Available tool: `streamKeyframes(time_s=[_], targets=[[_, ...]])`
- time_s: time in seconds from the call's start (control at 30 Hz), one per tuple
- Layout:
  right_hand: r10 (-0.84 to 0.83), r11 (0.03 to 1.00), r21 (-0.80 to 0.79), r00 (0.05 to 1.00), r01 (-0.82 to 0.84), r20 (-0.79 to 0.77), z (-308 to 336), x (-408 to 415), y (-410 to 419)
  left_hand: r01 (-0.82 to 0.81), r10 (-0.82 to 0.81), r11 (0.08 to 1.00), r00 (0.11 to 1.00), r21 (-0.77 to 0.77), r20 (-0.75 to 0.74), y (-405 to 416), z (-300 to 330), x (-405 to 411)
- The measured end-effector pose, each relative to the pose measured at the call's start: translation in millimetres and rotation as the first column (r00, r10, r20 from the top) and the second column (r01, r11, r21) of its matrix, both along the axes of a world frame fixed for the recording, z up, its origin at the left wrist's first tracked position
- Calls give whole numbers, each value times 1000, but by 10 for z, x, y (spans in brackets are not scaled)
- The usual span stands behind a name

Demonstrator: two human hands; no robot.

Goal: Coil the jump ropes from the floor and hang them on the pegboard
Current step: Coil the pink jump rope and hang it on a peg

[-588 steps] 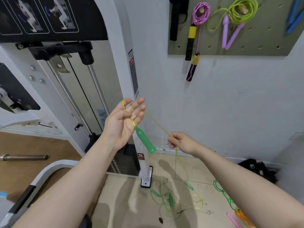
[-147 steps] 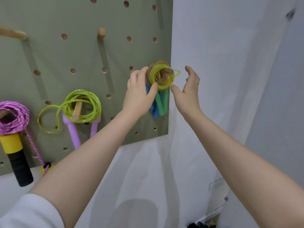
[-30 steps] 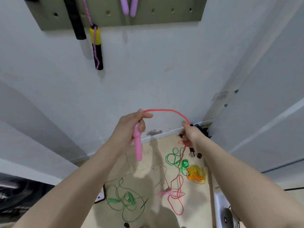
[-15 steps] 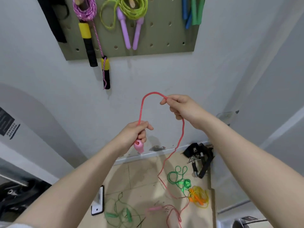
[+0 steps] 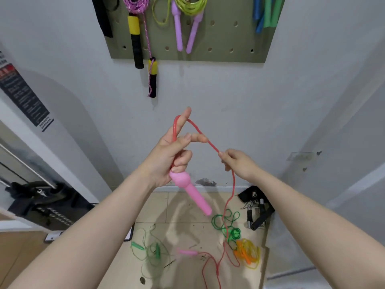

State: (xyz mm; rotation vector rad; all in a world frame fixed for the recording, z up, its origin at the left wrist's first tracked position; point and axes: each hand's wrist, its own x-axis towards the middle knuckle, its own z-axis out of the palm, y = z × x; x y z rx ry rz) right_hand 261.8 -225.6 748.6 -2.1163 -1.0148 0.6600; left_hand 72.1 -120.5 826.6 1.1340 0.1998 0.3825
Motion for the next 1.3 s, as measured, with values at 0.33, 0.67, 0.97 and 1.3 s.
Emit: streamKeyframes(time_s=[0.33, 0.67, 0.97, 1.3], targets=[[743, 616, -372, 669, -694, -18, 234, -942, 167, -426, 429, 903, 892, 53, -142, 69, -362, -589], [735, 533, -252, 590, -808, -334, 599, -1456, 276, 15, 637, 485, 678, 874, -365, 278, -494, -1235], [682, 732, 104, 727, -674, -83, 763, -2586, 690, -37, 375, 806, 804, 591, -462, 527, -484, -2321], [649, 760, 14, 757, -650, -78, 731, -3778, 956, -400, 373, 915, 890, -56, -260, 804, -398, -3624]])
